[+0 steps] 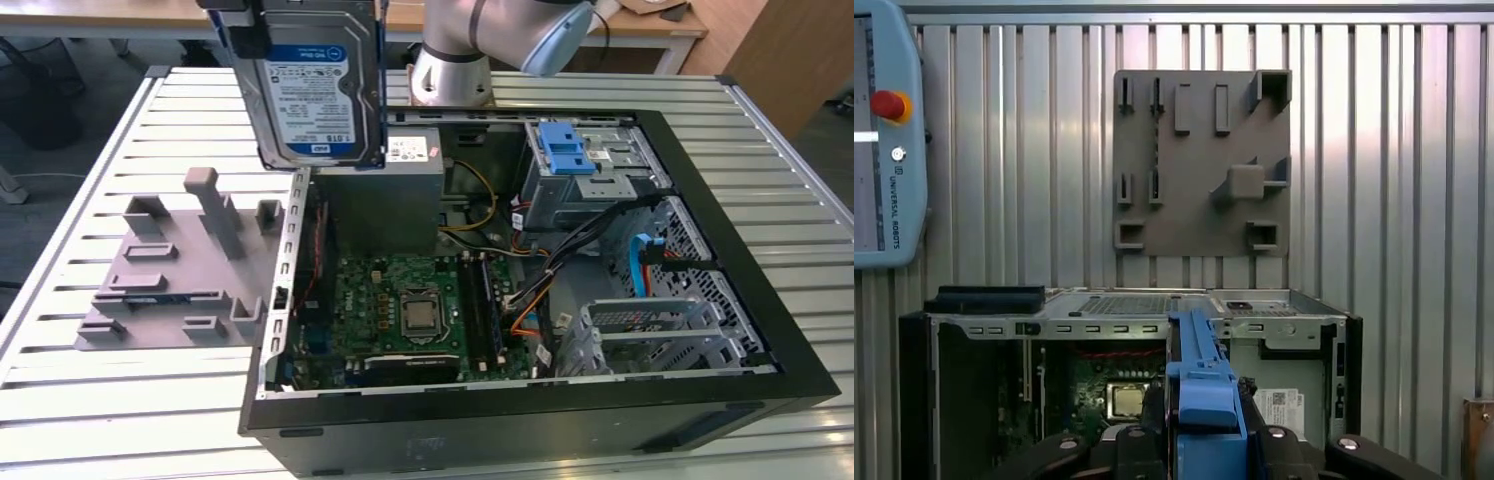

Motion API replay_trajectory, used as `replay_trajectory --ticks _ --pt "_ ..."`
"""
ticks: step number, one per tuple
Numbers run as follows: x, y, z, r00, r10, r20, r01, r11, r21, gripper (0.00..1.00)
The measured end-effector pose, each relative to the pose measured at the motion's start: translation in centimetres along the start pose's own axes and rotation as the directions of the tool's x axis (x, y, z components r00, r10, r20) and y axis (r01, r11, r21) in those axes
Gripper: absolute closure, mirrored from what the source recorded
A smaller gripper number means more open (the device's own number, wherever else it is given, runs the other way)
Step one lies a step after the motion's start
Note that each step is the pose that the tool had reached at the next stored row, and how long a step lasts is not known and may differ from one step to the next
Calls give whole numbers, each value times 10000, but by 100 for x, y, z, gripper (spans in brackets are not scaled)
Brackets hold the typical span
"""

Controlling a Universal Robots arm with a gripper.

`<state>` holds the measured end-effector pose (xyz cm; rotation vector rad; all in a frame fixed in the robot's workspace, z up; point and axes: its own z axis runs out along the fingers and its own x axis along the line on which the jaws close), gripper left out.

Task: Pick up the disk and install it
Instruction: 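Pick up the disk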

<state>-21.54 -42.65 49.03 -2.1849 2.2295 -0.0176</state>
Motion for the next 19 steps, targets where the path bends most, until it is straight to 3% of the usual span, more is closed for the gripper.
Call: replay_trajectory --ticks 19 --pt "24 -283 6 10000 0 0 0 10000 0 64"
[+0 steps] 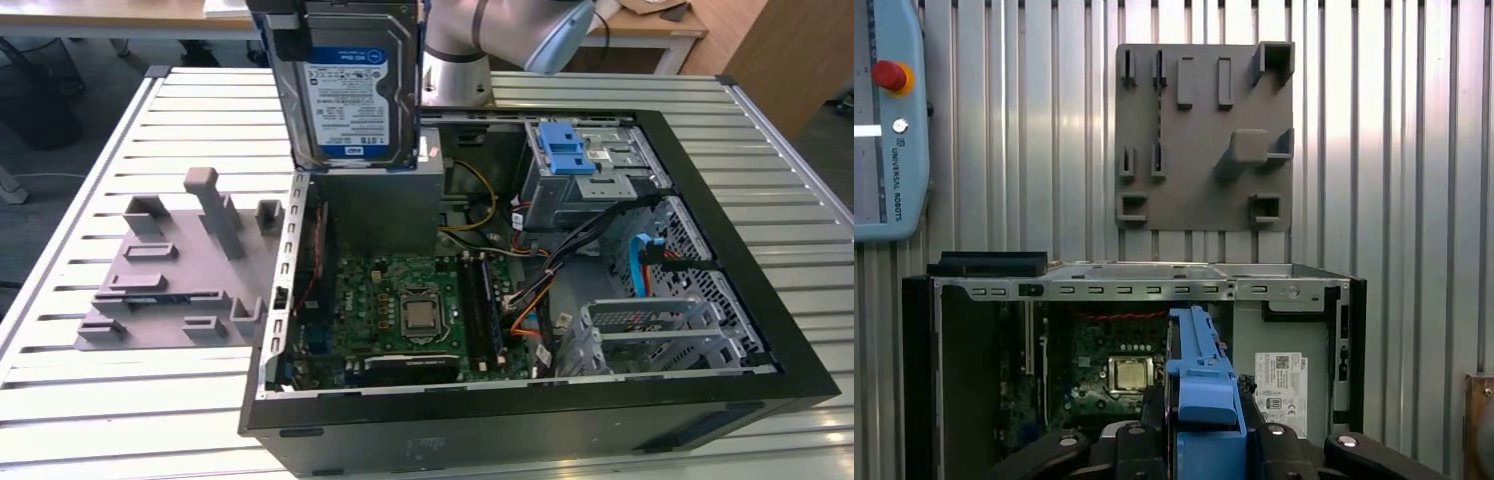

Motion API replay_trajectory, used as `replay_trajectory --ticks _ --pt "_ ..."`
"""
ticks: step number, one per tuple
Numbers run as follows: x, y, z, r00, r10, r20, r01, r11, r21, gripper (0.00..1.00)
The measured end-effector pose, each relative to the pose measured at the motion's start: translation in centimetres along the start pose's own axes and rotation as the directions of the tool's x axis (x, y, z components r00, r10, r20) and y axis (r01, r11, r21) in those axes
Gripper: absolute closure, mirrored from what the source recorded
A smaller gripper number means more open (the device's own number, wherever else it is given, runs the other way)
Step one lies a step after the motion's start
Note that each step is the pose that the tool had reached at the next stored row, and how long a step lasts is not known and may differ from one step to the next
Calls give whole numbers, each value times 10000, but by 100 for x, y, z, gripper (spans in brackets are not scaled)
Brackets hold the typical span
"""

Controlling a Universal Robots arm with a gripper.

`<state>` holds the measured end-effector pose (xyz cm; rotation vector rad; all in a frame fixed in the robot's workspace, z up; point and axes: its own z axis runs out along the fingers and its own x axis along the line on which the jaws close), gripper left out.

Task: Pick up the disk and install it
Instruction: 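Pick up the disk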

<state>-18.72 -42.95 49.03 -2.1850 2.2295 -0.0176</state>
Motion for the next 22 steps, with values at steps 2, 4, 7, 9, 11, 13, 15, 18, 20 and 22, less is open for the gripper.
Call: replay_trajectory --ticks 2,4,7,9,11,13,15,18,20,22 --pt "4 -33 1 10000 0 0 0 10000 0 64" --pt "8 -64 1 10000 0 0 0 10000 0 64" --pt "13 -110 2 10000 -1 -1 1 10000 0 64" --pt "17 -140 3 10000 0 0 0 10000 0 64" --pt "21 -173 4 10000 0 0 0 10000 0 64" --pt "25 -206 4 10000 -1 0 1 10000 0 64" --pt "29 -238 5 10000 -1 0 1 10000 0 64" --pt "36 -288 6 10000 0 0 0 10000 0 64" --pt "41 -320 7 10000 0 0 0 10000 0 64" --pt "46 -353 7 10000 0 -1 0 10000 -1 64"
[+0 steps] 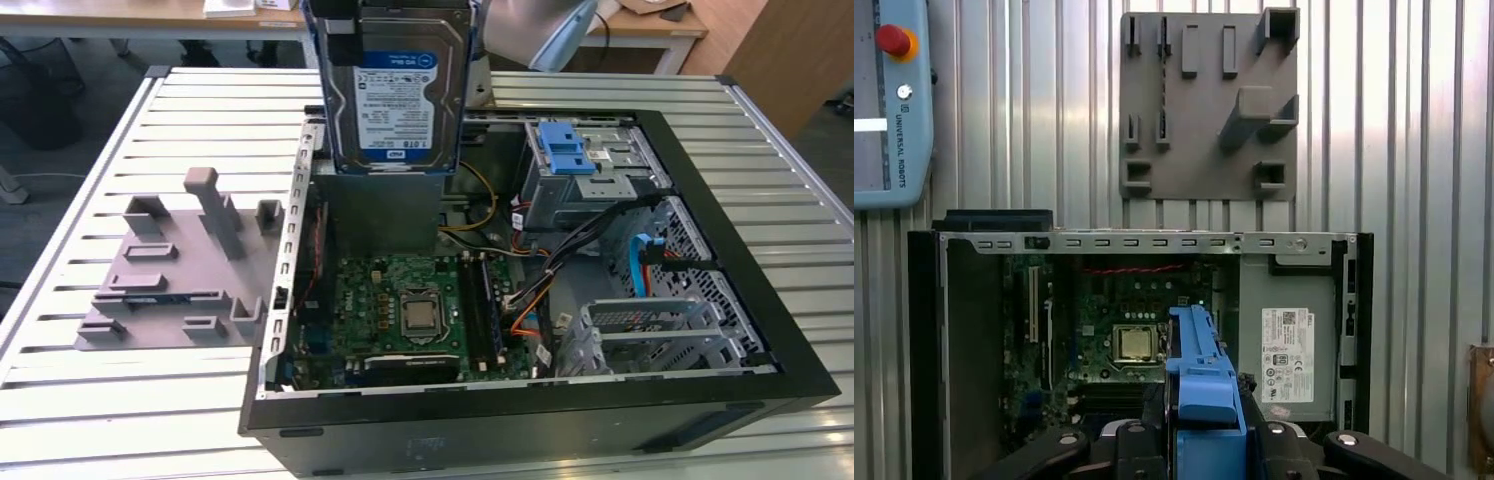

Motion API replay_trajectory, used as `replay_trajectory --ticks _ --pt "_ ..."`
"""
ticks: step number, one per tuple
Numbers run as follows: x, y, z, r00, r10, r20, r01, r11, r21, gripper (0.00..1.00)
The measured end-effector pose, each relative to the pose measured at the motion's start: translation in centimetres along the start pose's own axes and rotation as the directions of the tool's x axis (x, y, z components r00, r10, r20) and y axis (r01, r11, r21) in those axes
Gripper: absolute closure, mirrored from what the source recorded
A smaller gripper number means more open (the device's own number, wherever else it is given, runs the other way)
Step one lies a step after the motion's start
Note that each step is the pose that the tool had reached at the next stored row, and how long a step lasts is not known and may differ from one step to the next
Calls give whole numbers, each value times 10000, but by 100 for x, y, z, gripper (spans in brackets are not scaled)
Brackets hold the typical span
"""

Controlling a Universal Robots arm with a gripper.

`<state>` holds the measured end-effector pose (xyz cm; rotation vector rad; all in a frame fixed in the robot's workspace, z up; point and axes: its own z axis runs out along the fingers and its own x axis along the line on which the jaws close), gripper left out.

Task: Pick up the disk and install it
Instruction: 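Pick up the disk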

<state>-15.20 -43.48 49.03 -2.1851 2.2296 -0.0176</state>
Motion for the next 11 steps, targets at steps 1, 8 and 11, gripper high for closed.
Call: replay_trajectory --ticks 1,8,11 --pt "3 -17 1 10000 0 1 0 10000 1 64" --pt "40 -125 3 10000 1 1 -1 10000 0 64" --pt "68 -147 3 10000 13 0 -13 10000 0 64"
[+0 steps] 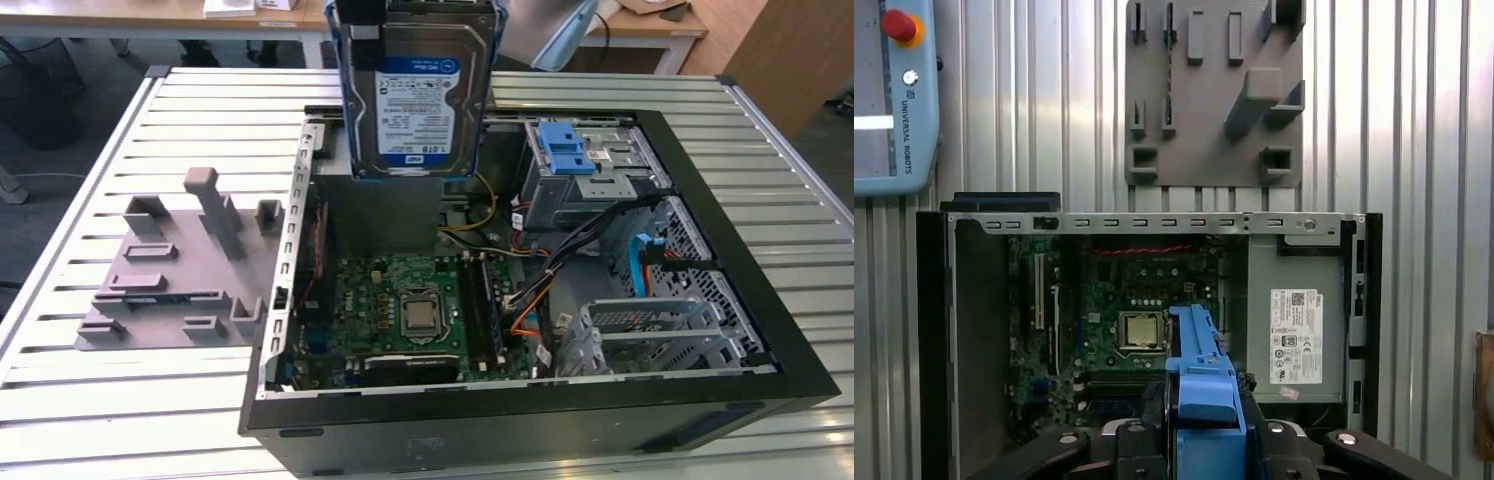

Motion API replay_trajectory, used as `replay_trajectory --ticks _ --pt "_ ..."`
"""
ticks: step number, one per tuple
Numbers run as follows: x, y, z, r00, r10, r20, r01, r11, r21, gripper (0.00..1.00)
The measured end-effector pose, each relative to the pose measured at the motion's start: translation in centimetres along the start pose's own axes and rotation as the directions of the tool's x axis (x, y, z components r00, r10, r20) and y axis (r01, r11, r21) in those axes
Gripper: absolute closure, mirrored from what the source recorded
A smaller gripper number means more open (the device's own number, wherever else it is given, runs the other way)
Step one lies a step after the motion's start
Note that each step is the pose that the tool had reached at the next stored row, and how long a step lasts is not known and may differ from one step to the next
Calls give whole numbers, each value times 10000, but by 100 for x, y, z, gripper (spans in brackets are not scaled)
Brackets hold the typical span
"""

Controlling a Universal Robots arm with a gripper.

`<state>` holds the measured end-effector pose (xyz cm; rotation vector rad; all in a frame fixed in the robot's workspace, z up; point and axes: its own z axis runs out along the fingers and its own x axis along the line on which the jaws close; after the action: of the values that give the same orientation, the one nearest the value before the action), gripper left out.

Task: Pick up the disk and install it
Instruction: 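Pick up the disk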

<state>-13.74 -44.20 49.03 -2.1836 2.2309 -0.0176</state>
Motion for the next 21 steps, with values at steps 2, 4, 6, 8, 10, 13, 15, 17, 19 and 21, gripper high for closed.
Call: replay_trajectory --ticks 2,4,6,8,10,13,15,17,19,21 --pt "16 -18 0 10000 6 0 -6 10000 0 64" --pt "26 -43 1 10000 8 1 -8 10000 1 64" --pt "34 -76 2 10000 9 0 -9 10000 0 64" --pt "40 -110 3 10000 10 1 -10 10000 1 64" --pt "47 -146 3 10000 9 -1 -9 10000 0 64" --pt "57 -198 4 10000 9 1 -9 10000 0 64" --pt "64 -231 5 10000 10 1 -10 10000 1 64" --pt "71 -266 5 10000 10 0 -10 10000 0 64" --pt "79 -299 6 10000 10 0 -10 10000 0 64" --pt "86 -331 7 10000 11 -1 -11 10000 0 64"
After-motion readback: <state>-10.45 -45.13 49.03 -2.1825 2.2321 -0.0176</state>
